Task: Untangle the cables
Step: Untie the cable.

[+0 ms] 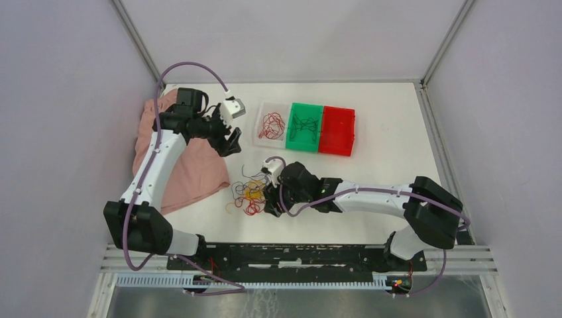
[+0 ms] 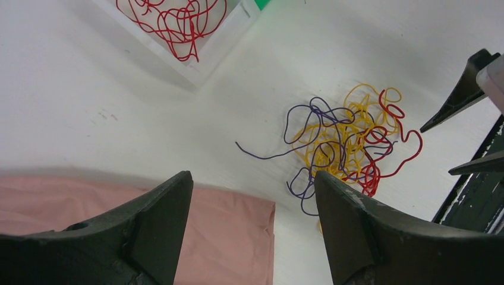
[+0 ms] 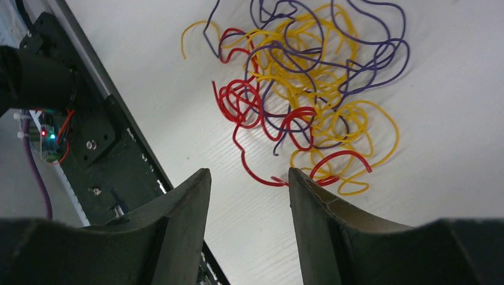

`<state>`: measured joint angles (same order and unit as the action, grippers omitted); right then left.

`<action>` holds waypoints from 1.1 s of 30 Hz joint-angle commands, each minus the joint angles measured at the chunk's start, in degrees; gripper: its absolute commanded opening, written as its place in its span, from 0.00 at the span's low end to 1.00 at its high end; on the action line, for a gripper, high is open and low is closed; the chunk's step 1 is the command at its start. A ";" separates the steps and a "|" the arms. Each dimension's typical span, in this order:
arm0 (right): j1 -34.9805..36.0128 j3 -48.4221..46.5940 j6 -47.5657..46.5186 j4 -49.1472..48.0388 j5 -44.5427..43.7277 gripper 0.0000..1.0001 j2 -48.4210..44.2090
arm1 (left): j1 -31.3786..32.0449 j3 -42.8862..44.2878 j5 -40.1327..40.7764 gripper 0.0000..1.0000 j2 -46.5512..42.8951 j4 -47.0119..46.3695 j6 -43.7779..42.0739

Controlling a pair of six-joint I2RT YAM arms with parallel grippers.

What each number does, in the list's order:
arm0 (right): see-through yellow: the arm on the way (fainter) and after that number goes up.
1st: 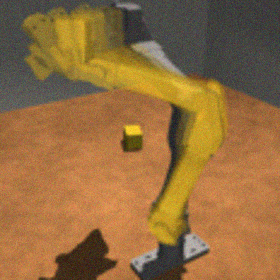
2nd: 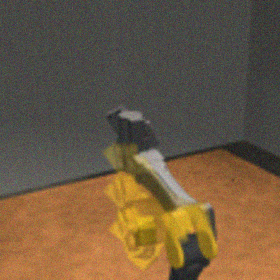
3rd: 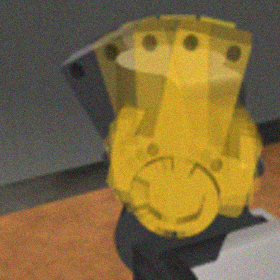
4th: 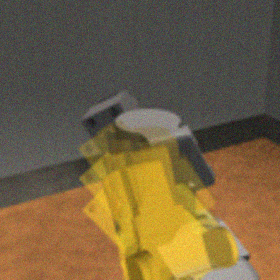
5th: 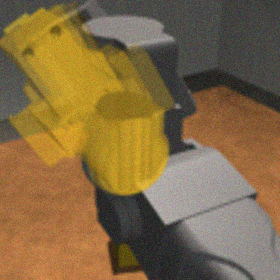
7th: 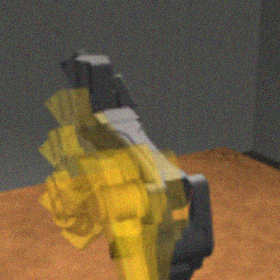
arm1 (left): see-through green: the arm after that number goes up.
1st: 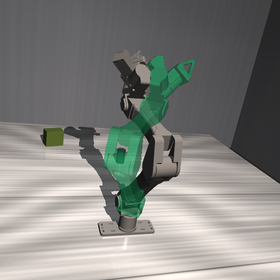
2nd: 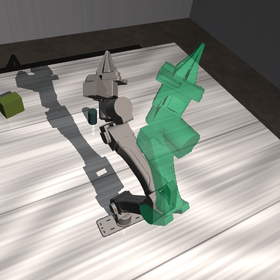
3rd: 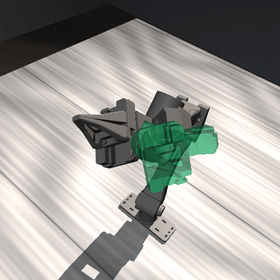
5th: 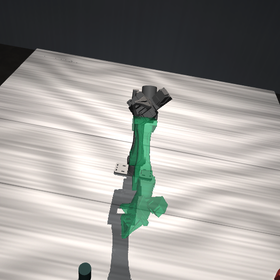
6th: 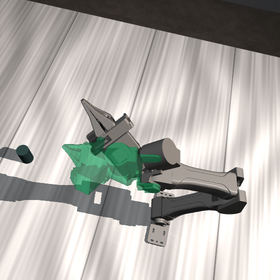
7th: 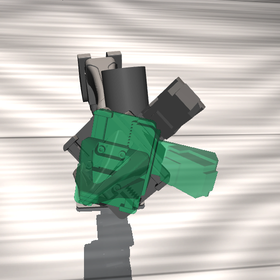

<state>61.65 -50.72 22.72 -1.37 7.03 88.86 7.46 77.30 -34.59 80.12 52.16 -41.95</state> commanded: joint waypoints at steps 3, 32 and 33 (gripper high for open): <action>0.86 -3.26 -3.96 2.81 0.87 0.56 2.82 | -0.19 3.27 -3.89 0.80 0.22 -1.01 0.28; -2.04 -7.11 0.22 -1.44 6.37 0.00 -13.01 | 4.44 -4.92 -13.72 0.80 -10.68 7.97 -10.76; -2.41 -7.11 0.52 -2.12 6.76 0.00 -14.08 | 5.35 -5.48 -13.79 0.80 -11.54 8.01 -10.39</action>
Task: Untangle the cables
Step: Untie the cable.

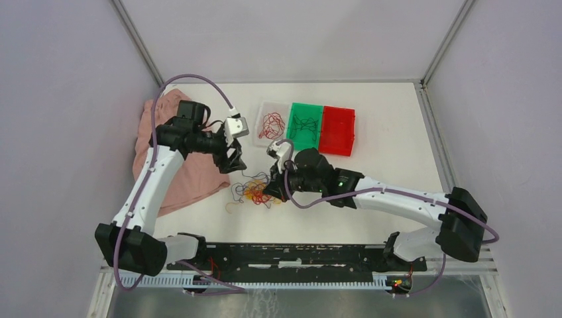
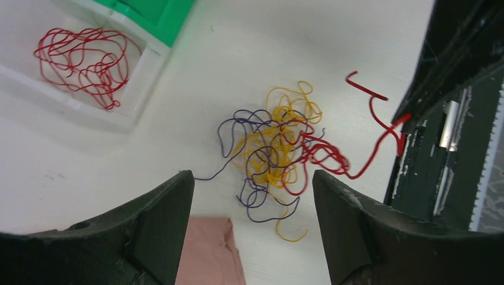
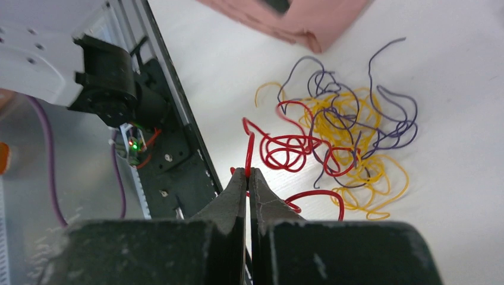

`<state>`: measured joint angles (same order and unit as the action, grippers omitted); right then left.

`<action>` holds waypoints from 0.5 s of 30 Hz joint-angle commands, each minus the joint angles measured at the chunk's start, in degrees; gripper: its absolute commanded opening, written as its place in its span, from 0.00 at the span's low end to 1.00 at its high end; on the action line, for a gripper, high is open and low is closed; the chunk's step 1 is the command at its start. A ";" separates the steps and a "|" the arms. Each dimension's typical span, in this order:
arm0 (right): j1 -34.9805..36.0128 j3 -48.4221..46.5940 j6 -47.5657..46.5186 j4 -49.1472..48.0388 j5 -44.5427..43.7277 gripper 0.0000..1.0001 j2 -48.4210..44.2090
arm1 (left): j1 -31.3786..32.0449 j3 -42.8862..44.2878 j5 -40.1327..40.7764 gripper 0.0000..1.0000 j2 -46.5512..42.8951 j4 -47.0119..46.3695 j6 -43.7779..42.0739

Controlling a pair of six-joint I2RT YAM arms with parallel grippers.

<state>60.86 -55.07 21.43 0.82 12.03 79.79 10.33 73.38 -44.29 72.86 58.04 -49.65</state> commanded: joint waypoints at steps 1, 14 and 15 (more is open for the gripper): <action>-2.02 -2.76 2.11 -5.05 2.11 0.00 -5.93 | 3.34 -2.14 -4.36 0.80 -5.04 2.08 -2.30; -2.79 -4.97 4.19 -8.39 4.22 0.01 -8.65 | 13.31 -9.05 -8.46 0.83 -13.96 -3.36 2.59; -2.85 -5.26 4.27 -8.61 4.51 0.01 -8.63 | 13.99 -9.35 -8.02 0.82 -14.25 -5.07 4.02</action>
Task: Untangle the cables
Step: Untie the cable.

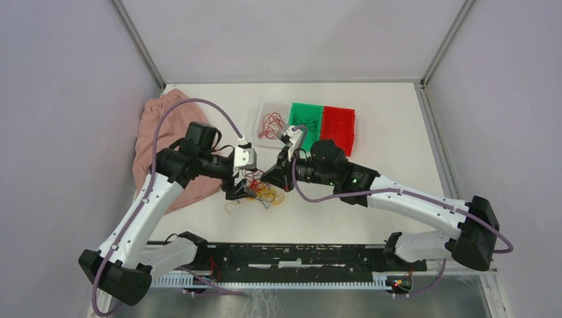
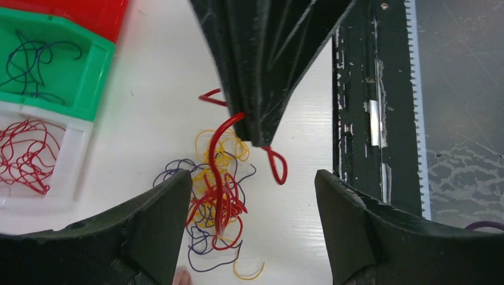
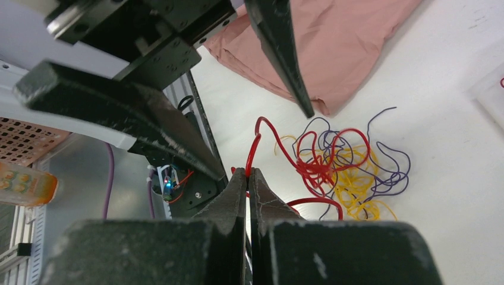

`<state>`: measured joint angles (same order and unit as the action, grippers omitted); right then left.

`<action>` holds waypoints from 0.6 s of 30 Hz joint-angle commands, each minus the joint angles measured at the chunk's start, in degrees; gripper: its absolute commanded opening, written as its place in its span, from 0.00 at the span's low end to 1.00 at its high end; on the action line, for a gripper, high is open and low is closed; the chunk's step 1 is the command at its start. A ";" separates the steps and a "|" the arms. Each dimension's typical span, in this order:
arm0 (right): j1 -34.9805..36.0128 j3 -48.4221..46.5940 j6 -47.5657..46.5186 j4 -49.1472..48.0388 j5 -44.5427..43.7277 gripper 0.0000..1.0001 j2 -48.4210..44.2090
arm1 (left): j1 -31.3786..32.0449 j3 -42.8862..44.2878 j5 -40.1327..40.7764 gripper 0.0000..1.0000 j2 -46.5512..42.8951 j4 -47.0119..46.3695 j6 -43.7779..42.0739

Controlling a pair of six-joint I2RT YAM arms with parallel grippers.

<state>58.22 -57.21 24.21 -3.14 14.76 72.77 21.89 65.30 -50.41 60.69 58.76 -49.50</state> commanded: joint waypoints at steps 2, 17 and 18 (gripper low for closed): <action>-0.19 -3.70 1.72 -4.82 2.29 0.01 -1.64 | 3.34 -1.63 -0.70 0.79 -2.08 -9.56 7.13; -0.36 -1.75 4.71 -8.00 -3.23 0.31 -4.81 | 4.69 0.03 4.50 0.03 -2.37 -14.81 13.63; -0.37 -1.24 4.60 -8.02 -4.86 0.40 -5.38 | 4.66 0.58 5.13 0.03 -2.51 -14.61 12.88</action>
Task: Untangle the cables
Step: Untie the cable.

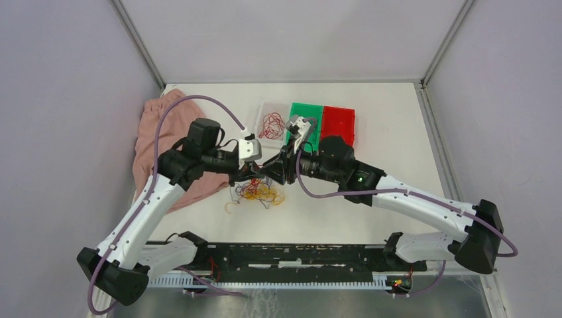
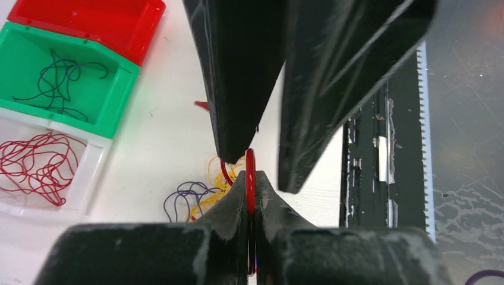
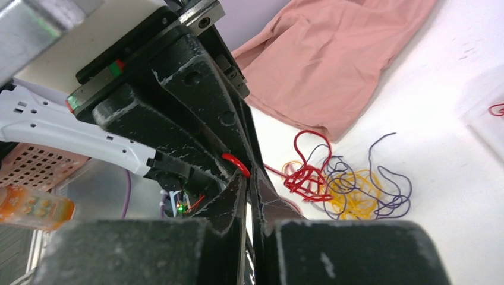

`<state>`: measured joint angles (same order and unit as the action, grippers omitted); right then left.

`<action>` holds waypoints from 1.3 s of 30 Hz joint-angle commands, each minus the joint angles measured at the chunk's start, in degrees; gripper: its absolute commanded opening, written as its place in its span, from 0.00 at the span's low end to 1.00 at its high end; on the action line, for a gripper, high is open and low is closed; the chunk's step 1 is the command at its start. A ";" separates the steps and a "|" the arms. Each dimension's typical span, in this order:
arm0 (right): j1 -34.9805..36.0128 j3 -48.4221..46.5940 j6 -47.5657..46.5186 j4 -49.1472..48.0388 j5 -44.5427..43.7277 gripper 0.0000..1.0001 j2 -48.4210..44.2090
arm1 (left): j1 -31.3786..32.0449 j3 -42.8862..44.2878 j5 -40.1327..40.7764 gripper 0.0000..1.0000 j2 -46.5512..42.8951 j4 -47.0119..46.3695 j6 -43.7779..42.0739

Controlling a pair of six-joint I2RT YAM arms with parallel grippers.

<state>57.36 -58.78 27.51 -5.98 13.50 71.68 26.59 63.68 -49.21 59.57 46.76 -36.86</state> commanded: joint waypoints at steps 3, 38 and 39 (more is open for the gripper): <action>0.08 2.54 1.27 -5.63 -8.45 0.56 -5.90 | 0.03 5.09 4.72 0.03 -1.19 -2.47 -0.74; -2.34 7.62 6.85 -26.92 -13.87 0.68 12.78 | 0.01 31.81 -7.86 0.03 7.30 -8.37 28.12; -2.33 7.82 7.11 -27.06 -14.76 0.67 12.97 | -0.03 31.92 -8.69 0.03 7.17 -8.82 29.11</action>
<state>54.74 -50.65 33.08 -28.84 3.86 84.05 26.59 92.62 -52.10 66.92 42.13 -15.99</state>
